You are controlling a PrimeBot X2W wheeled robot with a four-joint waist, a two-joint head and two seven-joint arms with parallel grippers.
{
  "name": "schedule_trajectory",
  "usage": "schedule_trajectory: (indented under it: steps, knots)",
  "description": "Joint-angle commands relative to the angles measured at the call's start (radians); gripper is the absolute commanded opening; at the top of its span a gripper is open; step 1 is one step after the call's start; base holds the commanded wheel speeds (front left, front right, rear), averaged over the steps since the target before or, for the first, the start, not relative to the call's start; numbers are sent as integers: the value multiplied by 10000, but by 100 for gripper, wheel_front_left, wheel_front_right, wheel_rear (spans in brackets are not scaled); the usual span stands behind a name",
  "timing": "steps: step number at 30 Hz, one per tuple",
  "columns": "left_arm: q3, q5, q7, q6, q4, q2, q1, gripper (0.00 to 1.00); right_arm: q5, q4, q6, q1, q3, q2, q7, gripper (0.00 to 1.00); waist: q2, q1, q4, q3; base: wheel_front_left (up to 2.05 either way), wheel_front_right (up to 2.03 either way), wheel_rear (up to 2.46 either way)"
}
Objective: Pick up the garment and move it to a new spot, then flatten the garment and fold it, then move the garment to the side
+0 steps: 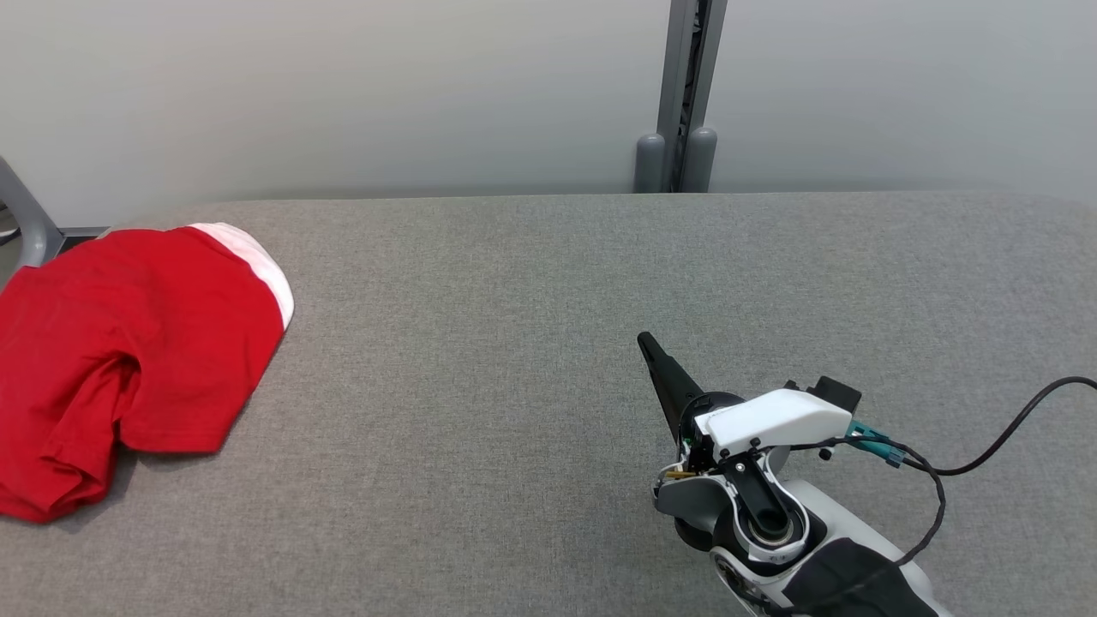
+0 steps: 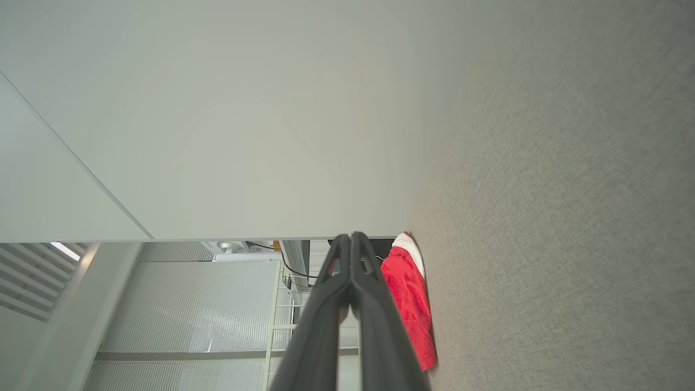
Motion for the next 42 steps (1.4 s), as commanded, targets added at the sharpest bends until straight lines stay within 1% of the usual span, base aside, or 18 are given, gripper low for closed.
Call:
schedule_trajectory:
  steps: [1, 42]
  knots:
    - [17, -34, 30, -28, -22, 44, -117, 0, 67, 4, 13, -86, 15, -97, -37, 0, 0, 0, 0, 0, 0, 0, 0]
    - [17, -34, 30, -28, -23, 44, -117, 0, 67, 4, 13, -86, 14, -98, -37, 0, 0, 0, 0, 0, 0, 0, 0]
